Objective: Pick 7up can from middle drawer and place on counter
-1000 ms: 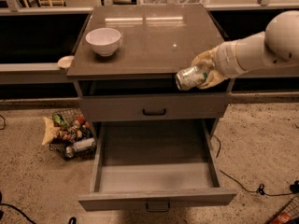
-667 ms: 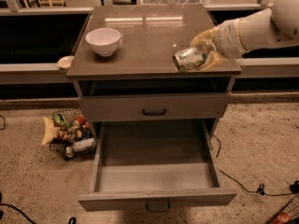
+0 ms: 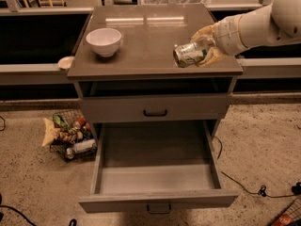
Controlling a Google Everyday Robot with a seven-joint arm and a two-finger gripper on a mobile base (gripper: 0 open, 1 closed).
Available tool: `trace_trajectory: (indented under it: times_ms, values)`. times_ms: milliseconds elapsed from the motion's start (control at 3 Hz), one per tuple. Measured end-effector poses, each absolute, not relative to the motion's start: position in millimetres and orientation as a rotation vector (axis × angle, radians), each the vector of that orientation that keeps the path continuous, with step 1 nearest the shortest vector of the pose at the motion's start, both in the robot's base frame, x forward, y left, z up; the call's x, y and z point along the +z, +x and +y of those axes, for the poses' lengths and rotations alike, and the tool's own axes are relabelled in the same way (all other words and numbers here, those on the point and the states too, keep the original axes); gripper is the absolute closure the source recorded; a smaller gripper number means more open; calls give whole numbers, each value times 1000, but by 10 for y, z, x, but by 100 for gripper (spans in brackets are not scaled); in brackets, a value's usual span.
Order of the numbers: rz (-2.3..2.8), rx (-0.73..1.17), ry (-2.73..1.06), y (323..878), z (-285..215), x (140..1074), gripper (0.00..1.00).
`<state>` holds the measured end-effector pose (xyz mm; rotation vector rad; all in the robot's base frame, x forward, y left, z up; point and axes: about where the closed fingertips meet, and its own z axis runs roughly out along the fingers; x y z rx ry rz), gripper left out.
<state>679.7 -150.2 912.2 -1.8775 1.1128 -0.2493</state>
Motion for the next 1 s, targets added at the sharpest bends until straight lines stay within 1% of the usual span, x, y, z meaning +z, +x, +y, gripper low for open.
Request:
trace_trajectory:
  times_ms: [333,1000]
  values:
    - [1194,-239,-1749,7045,-1468,9226,100]
    - [1436,-91,-1565,7586,-1632,9233,100]
